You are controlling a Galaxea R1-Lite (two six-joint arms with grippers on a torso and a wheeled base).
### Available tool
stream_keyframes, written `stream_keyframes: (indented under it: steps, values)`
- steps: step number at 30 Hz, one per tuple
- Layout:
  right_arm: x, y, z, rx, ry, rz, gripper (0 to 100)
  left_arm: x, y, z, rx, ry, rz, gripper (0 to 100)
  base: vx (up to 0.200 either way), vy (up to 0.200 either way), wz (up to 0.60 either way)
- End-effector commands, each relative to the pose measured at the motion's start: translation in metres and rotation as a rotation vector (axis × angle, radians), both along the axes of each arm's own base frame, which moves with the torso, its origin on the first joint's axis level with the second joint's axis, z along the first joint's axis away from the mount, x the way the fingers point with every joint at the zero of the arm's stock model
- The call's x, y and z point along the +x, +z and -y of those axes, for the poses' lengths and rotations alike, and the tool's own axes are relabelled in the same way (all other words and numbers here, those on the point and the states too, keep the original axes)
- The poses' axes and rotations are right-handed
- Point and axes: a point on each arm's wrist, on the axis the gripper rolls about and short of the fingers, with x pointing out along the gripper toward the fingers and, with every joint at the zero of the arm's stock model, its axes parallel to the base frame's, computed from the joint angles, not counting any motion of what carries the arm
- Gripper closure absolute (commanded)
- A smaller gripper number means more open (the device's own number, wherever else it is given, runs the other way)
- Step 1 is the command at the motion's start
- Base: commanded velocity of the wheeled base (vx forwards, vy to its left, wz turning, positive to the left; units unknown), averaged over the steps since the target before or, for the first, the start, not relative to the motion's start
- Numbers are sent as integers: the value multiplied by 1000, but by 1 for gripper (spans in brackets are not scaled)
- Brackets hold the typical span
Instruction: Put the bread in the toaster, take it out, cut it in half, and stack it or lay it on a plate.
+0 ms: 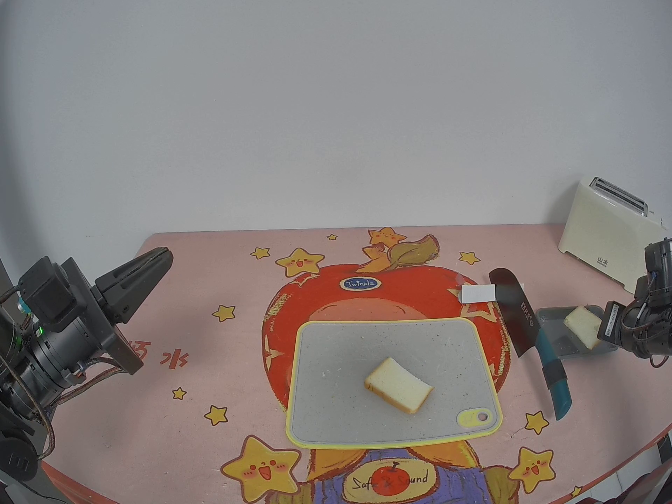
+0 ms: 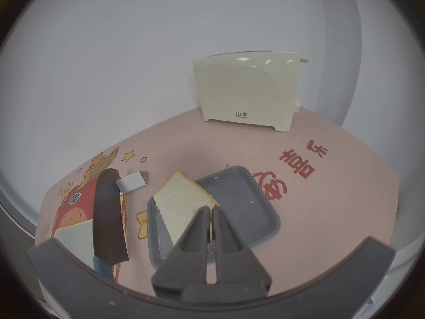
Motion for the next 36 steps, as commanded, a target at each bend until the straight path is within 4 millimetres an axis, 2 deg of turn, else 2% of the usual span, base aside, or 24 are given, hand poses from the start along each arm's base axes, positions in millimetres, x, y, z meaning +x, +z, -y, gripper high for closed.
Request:
stream_keyframes:
  steps: [1, 13, 14, 36]
  values:
    - [-2, 0, 0, 4, -5, 4, 100, 0, 0, 0, 0, 0, 1, 100, 0, 0, 0]
    - [7, -5, 0, 4, -4, -17, 100, 0, 0, 0, 0, 0, 1, 100, 0, 0, 0]
    - [9, -6, 0, 4, -7, -23, 0, 0, 0, 0, 0, 0, 1, 100, 0, 0, 0]
    - [7, -7, 2, 0, -6, -27, 0, 0, 0, 0, 5, 1, 5, 100, 0, 0, 0]
